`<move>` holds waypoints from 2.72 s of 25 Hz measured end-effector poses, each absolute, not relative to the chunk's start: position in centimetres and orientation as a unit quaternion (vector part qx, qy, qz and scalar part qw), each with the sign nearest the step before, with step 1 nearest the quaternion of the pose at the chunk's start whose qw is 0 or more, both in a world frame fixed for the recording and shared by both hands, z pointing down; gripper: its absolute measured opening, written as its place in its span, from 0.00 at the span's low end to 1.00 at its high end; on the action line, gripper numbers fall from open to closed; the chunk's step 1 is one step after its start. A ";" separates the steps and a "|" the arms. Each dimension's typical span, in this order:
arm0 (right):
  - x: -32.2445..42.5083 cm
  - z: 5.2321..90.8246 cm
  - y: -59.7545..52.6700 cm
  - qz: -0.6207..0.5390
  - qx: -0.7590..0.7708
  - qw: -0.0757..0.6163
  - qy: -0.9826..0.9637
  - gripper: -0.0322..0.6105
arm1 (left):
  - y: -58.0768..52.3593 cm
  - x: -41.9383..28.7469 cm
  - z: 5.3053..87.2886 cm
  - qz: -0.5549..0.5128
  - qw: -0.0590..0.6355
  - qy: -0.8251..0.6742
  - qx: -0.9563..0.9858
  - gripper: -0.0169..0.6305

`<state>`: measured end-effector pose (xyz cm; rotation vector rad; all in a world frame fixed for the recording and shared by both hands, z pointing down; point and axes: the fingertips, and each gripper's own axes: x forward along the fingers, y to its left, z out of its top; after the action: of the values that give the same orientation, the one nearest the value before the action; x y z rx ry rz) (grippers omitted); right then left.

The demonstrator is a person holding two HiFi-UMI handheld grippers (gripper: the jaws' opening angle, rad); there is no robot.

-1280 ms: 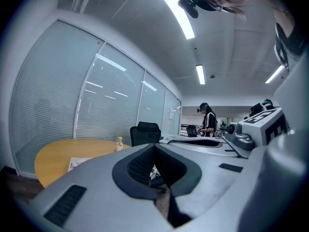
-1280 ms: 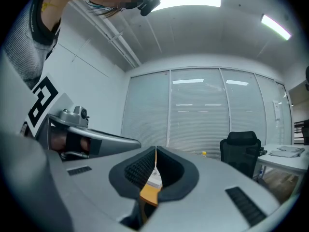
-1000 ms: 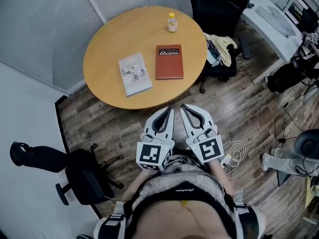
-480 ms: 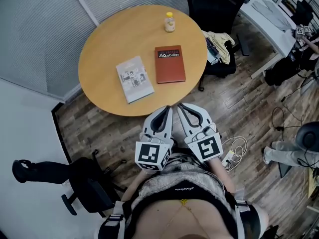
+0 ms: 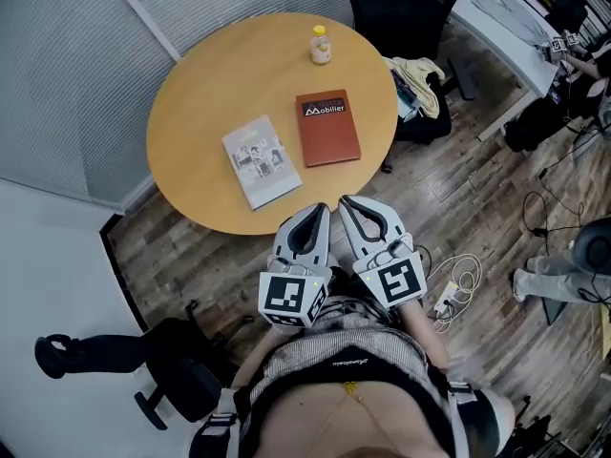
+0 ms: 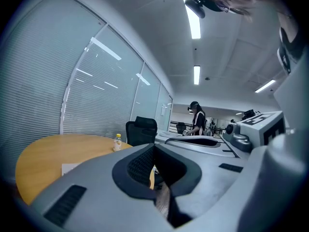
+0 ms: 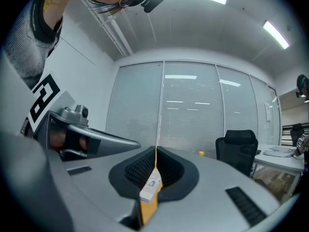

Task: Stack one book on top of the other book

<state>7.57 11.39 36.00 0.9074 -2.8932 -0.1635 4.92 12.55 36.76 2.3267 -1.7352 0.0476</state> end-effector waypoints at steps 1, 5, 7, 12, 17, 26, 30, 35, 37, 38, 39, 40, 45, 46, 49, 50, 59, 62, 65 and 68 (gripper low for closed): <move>7.4 36.1 11.3 -0.052 0.302 0.053 -0.950 0.09 | 12.4 4.7 36.8 0.016 0.120 -0.591 0.798 0.06; 6.8 36.5 10.9 -0.046 0.311 0.059 -0.947 0.09 | 11.7 4.1 37.1 0.015 0.126 -0.584 0.802 0.06; 6.7 36.9 10.8 -0.046 0.312 0.068 -0.947 0.09 | 11.4 3.9 37.3 0.012 0.133 -0.581 0.803 0.06; 7.1 37.3 9.7 -0.038 0.317 0.072 -0.945 0.09 | 10.3 4.1 38.0 0.008 0.150 -0.577 0.803 0.06; 6.7 37.5 7.1 -0.035 0.309 0.068 -0.948 0.09 | 8.0 3.7 38.1 0.005 0.153 -0.583 0.798 0.06; 5.6 36.3 -0.3 -0.055 0.279 0.064 -0.957 0.09 | 0.6 2.6 37.3 0.000 0.143 -0.604 0.784 0.06; 5.4 36.1 -3.1 -0.057 0.272 0.065 -0.958 0.09 | -2.2 2.6 37.2 -0.002 0.146 -0.609 0.780 0.06; 5.3 36.2 -5.7 -0.054 0.264 0.064 -0.961 0.09 | -5.0 2.7 37.2 0.002 0.146 -0.613 0.777 0.06; 5.4 36.3 -6.6 -0.051 0.262 0.064 -0.961 0.09 | -5.9 2.8 37.4 0.004 0.147 -0.614 0.776 0.06; 5.5 36.4 -7.0 -0.050 0.262 0.064 -0.962 0.09 | -6.3 2.9 37.5 0.005 0.148 -0.614 0.775 0.06; 5.5 36.4 -7.4 -0.050 0.260 0.064 -0.962 0.09 | -6.7 3.0 37.5 0.005 0.148 -0.615 0.775 0.06; 5.6 36.4 -7.8 -0.051 0.258 0.065 -0.963 0.09 | -7.0 3.0 37.5 0.005 0.149 -0.615 0.774 0.06; 5.5 36.4 -9.4 -0.046 0.248 0.063 -0.966 0.09 | -8.6 3.0 37.5 0.009 0.149 -0.622 0.768 0.06; 5.4 36.4 -9.7 -0.046 0.244 0.062 -0.967 0.09 | -8.9 3.0 37.5 0.009 0.149 -0.625 0.767 0.06; 5.3 36.7 -10.5 -0.044 0.234 0.062 -0.969 0.09 | -9.8 2.8 37.7 0.009 0.148 -0.632 0.761 0.06; 5.3 36.9 -10.8 -0.043 0.230 0.064 -0.970 0.09 | -10.1 2.9 37.8 0.010 0.149 -0.634 0.759 0.06; 4.9 37.6 -13.1 -0.040 0.188 0.063 -0.979 0.09 | -12.0 3.0 38.6 0.024 0.147 -0.658 0.739 0.06; 4.3 37.5 -13.4 -0.040 0.170 0.060 -0.983 0.09 | -12.2 2.5 38.6 0.016 0.150 -0.672 0.725 0.06; 3.7 37.3 -13.8 -0.048 0.158 0.054 -0.985 0.09 | -12.6 1.7 38.6 0.013 0.148 -0.684 0.714 0.06; 3.5 37.5 -14.2 -0.047 0.151 0.057 -0.986 0.09 | -12.7 1.1 38.7 0.016 0.149 -0.689 0.709 0.06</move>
<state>3.49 -14.18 37.45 0.4592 -2.9890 -0.1417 1.11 -12.75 38.70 2.0385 -1.9801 0.0472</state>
